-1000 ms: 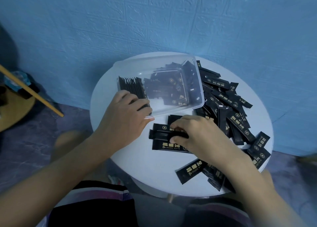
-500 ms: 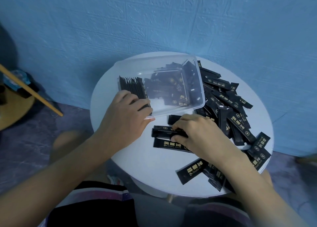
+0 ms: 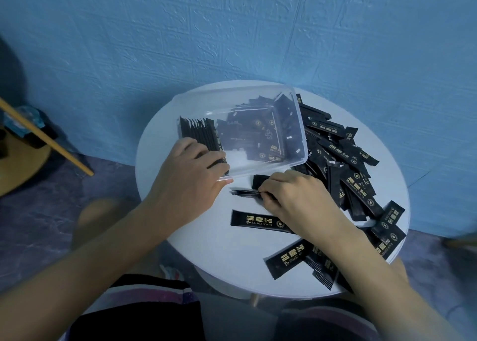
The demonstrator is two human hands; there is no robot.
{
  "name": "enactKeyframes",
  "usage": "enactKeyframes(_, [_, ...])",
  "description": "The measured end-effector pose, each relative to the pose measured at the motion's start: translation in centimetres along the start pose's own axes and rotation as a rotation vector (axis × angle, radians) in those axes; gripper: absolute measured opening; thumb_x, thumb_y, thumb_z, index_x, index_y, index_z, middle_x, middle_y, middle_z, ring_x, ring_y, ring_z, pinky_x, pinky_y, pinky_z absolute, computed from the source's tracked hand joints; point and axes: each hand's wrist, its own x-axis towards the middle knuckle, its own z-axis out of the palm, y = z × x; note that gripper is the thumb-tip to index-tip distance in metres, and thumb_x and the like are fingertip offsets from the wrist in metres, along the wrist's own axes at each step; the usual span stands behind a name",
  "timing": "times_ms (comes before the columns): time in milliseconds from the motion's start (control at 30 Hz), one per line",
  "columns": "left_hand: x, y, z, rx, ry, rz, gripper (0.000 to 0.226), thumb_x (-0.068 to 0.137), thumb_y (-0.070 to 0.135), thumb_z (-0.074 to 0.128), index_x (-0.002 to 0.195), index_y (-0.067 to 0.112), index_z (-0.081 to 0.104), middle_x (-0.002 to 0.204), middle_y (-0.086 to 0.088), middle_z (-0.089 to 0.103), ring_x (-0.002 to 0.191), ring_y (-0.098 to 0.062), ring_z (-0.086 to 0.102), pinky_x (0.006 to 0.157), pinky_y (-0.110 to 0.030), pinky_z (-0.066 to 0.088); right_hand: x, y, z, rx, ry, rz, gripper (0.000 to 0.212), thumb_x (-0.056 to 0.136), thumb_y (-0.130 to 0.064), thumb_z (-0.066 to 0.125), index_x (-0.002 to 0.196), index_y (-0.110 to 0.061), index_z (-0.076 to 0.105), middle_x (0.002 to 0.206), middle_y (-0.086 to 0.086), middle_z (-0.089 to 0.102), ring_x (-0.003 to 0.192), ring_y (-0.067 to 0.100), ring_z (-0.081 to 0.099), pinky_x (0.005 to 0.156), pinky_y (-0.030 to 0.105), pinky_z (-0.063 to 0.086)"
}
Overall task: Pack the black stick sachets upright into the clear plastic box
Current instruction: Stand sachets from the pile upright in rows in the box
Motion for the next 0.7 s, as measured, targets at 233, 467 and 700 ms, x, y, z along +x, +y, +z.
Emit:
enactKeyframes(233, [-0.2,0.1,0.2,-0.001,0.014,0.006,0.037,0.100,0.041,0.046,0.100,0.018,0.076,0.114,0.002,0.073,0.095,-0.026,0.065,0.103,-0.042,0.035,0.4,0.0,-4.1,0.221,0.212,0.000,0.018,0.097,-0.028,0.052,0.093,-0.019,0.067,0.081,-0.006,0.063,0.071,0.020,0.060,0.060,0.039,0.051])
enactKeyframes(467, [-0.4,0.6,0.3,0.026,0.027,0.005,0.034,0.101,0.038,0.049,0.099,0.017,0.075,0.113,0.000,0.072,0.099,-0.027,0.064,0.104,-0.043,0.036,6.9,-0.9,-3.8,0.301,0.265,0.253,0.017,0.097,-0.025,0.051,0.090,-0.015,0.064,0.077,0.003,0.068,0.074,0.032,0.060,0.066,0.038,0.047])
enactKeyframes(700, [-0.5,0.9,0.2,0.034,0.057,-0.001,0.031,0.101,0.035,0.052,0.101,0.015,0.076,0.115,-0.003,0.072,0.101,-0.028,0.065,0.103,-0.042,0.036,11.3,-2.1,0.2,0.291,0.004,0.378,0.015,0.091,-0.025,0.054,0.091,-0.013,0.063,0.086,0.012,0.069,0.086,0.039,0.060,0.069,0.037,0.043])
